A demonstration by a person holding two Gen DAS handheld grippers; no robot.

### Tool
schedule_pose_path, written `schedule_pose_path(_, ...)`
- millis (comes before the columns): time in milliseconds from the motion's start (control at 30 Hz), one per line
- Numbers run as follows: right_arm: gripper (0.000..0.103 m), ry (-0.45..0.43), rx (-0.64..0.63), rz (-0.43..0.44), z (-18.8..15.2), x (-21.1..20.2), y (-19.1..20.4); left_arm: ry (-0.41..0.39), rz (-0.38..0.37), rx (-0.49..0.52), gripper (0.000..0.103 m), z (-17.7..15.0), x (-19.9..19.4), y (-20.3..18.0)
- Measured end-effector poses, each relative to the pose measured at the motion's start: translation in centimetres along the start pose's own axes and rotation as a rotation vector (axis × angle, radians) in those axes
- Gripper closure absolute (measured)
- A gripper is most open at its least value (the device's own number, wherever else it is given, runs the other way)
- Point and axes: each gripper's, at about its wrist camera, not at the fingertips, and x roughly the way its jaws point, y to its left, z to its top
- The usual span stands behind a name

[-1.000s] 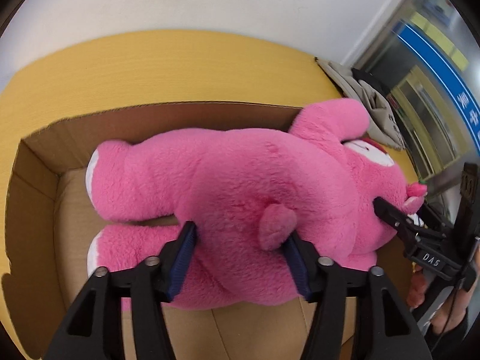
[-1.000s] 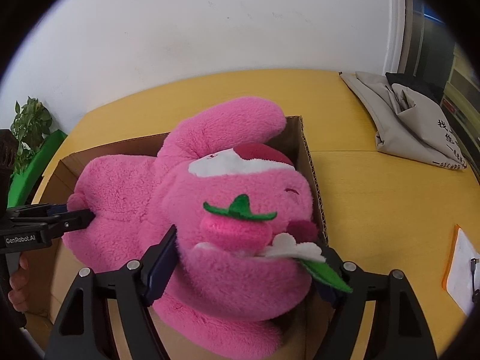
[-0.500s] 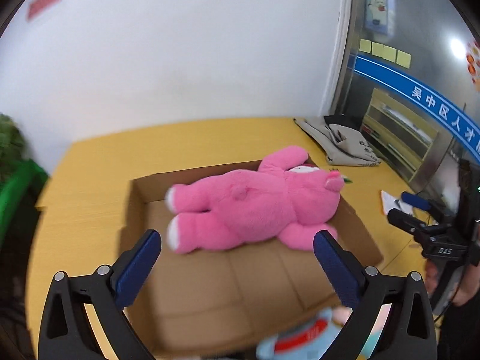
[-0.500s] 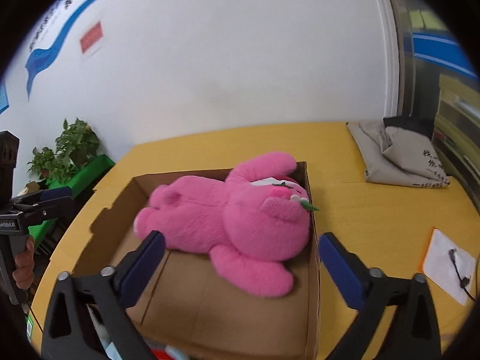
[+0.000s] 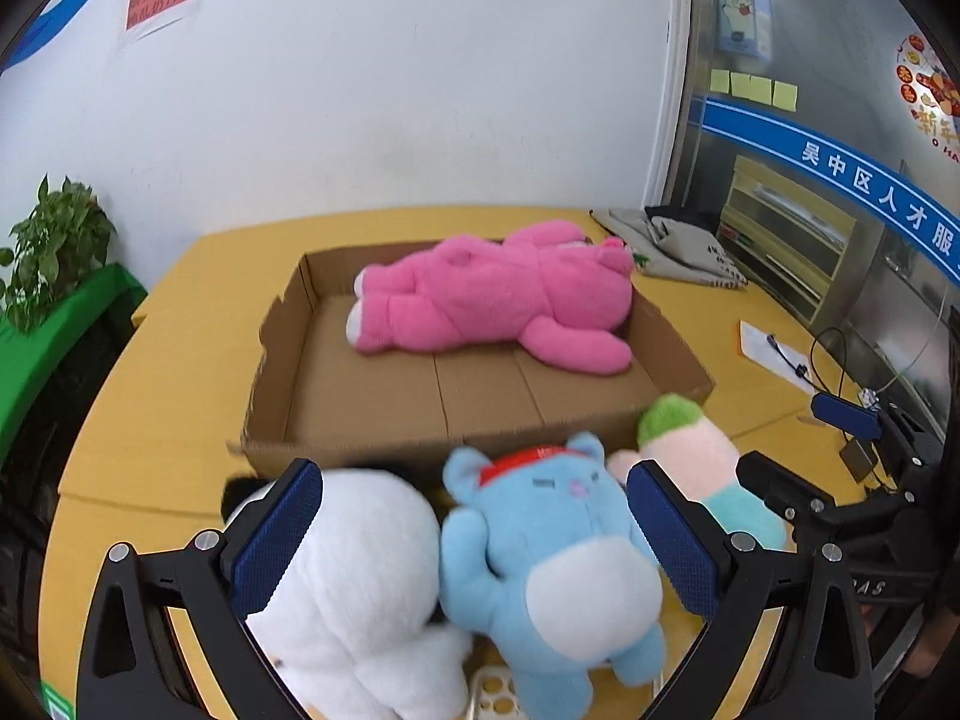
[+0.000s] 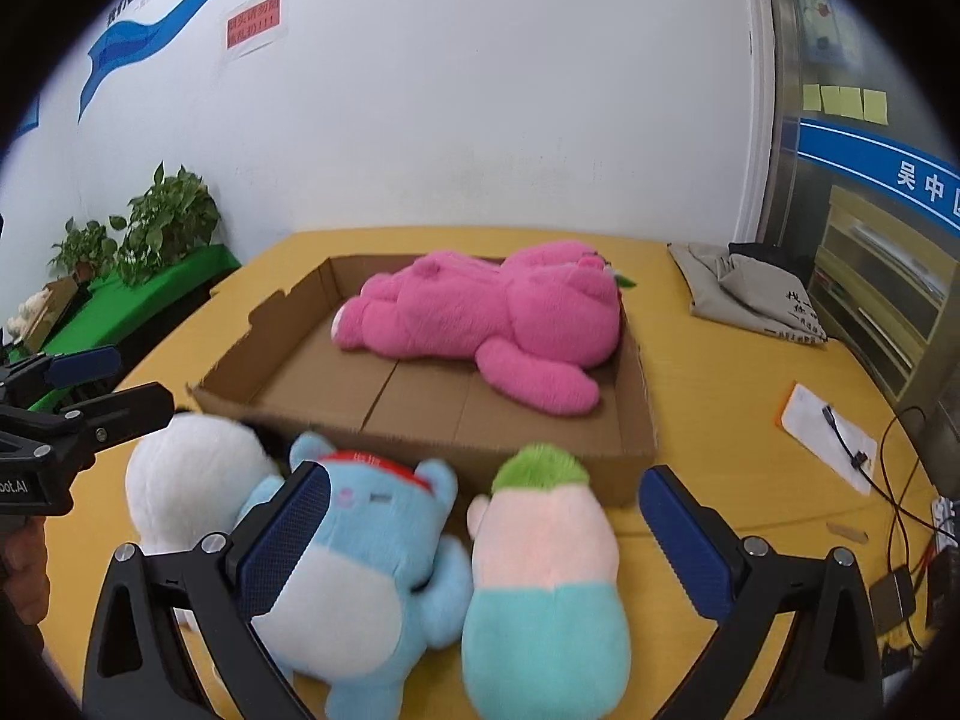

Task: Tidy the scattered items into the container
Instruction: 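Withdraw both open tools from the box toward the remaining toys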

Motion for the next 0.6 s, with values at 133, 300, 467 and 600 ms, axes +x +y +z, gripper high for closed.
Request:
schedule_pose_path(133,0.000,0.013,-0.019,-0.013,-0.9,-0.5,0.2,0.008,-0.018,0.000,0.000,-1.0,-0.4,-0.3)
schedule_pose_path(300,0.000,0.013,-0.008,-0.014,-1.2,-0.7,0.1,0.014,-0.034,0.012,0.000,-1.5,-0.4,-0.7)
schedule_pose_path(467,0.000,0.022,-0.012,-0.014,-1.4,-0.2,0.1,0.005,-0.040,0.002,0.000,-1.6,-0.5,-0.4)
schedule_pose_path(600,0.000,0.030,-0.017,-0.010,-1.4,0.3,0.1,0.009,-0.039,-0.006,0.000,-1.8,-0.3,-0.2)
